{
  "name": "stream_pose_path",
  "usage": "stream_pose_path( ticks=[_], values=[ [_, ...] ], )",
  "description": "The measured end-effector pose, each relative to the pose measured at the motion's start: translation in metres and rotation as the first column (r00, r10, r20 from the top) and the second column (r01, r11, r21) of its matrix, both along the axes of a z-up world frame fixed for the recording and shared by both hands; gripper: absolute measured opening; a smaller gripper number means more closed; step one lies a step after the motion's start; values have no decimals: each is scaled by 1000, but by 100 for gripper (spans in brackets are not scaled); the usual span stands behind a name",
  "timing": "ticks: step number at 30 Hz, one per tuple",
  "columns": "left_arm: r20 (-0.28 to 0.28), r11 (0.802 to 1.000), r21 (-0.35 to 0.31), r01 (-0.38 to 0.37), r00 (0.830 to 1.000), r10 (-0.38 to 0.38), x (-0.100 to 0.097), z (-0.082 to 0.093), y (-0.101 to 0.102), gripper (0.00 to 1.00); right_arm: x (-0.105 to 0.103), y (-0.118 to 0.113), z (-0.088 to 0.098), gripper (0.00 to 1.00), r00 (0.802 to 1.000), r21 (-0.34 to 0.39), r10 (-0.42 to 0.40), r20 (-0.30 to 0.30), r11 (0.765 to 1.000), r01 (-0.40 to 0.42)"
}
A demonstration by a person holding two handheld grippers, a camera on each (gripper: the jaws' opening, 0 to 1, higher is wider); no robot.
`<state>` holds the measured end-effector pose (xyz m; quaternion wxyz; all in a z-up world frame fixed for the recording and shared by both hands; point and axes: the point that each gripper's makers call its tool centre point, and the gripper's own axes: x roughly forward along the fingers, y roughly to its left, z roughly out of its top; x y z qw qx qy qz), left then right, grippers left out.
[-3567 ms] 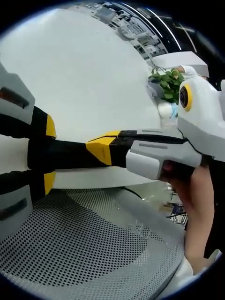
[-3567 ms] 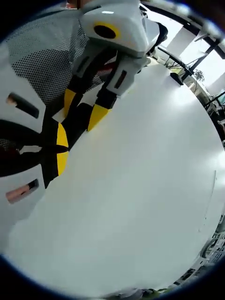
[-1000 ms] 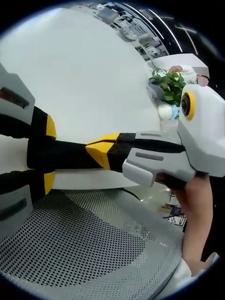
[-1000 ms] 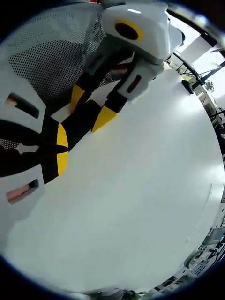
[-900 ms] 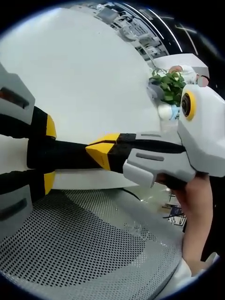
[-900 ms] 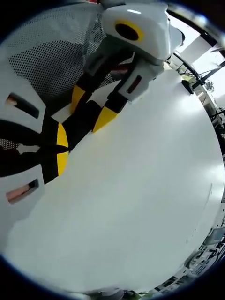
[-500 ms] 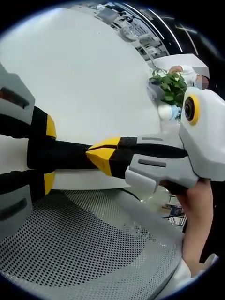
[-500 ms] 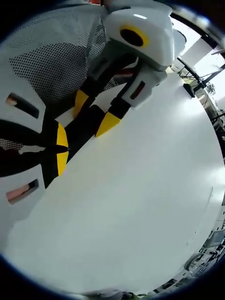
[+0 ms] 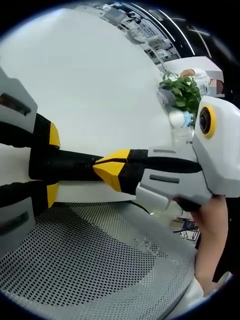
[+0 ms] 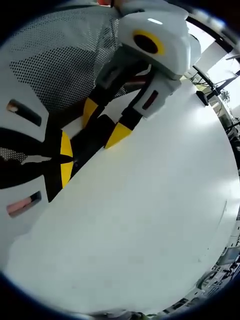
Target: Press the specified remote control buttons in sequence, fully releasing each button before pressing the next.
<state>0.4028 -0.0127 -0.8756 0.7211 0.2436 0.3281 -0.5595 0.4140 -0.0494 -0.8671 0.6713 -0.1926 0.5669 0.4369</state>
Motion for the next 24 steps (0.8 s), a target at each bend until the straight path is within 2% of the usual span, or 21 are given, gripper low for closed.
stream_pose_path(
  ticks=[9,17,24],
  values=[
    [-2,1000,7,7,1000,-7,-1,0,0,24,-2,1,-2,0,1000,-8,18,11,1000,-18],
    [-4,1000,19,14,1000,-13,-2,0,0,24,-3,2,-2,0,993,-64,100,65,993,-96],
    [-4,1000,21,18,1000,-18,-2,1,0,24,-2,1,-2,0,991,-77,108,78,992,-102]
  ],
)
